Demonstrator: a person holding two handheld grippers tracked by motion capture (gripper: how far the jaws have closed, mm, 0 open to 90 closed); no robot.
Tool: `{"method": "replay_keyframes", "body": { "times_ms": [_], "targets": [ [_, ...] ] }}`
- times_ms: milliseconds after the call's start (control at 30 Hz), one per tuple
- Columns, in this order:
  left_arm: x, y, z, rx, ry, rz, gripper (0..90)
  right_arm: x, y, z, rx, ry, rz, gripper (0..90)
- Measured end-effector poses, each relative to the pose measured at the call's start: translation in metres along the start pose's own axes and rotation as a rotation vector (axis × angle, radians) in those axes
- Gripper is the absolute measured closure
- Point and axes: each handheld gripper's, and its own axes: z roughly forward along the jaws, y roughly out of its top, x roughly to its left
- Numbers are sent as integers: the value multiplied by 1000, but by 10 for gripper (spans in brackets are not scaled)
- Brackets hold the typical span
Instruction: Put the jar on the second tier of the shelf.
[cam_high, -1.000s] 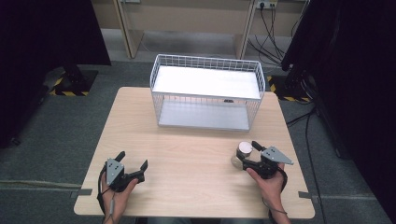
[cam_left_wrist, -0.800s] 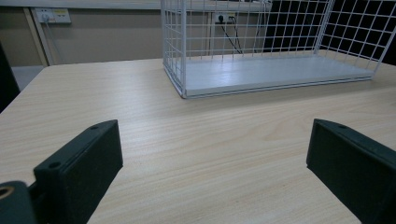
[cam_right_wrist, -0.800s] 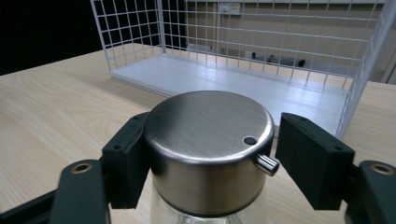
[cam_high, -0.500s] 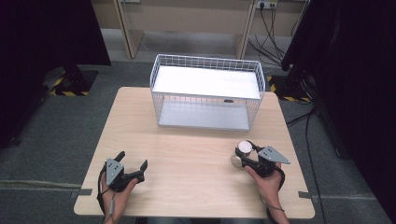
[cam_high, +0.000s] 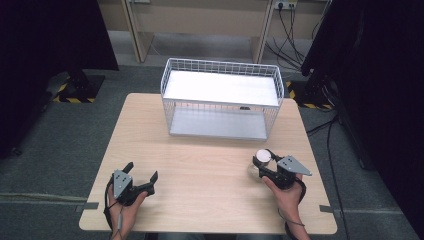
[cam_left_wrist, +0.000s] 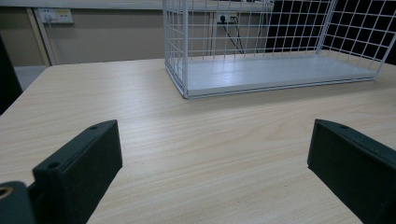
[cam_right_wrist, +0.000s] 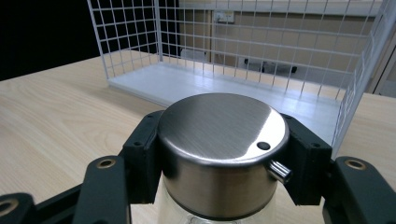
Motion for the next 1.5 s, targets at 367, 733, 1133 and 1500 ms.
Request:
{"method": "replay_keyframes", "body": {
  "times_ms": [367,733,1133,1500],
  "targets": [
    [0,0,0,2,1,0,26,2,34,-6,-51,-16,-29,404],
    [0,0,0,4,3,3,27,-1,70,-4,-96,-25,-29,404],
    [0,0,0,3,2,6,26,-3,106,4,-132,-43,-36,405],
    [-1,0,0,1,2,7,26,-5,137,5,-160,-53,-50,404]
  ]
}}
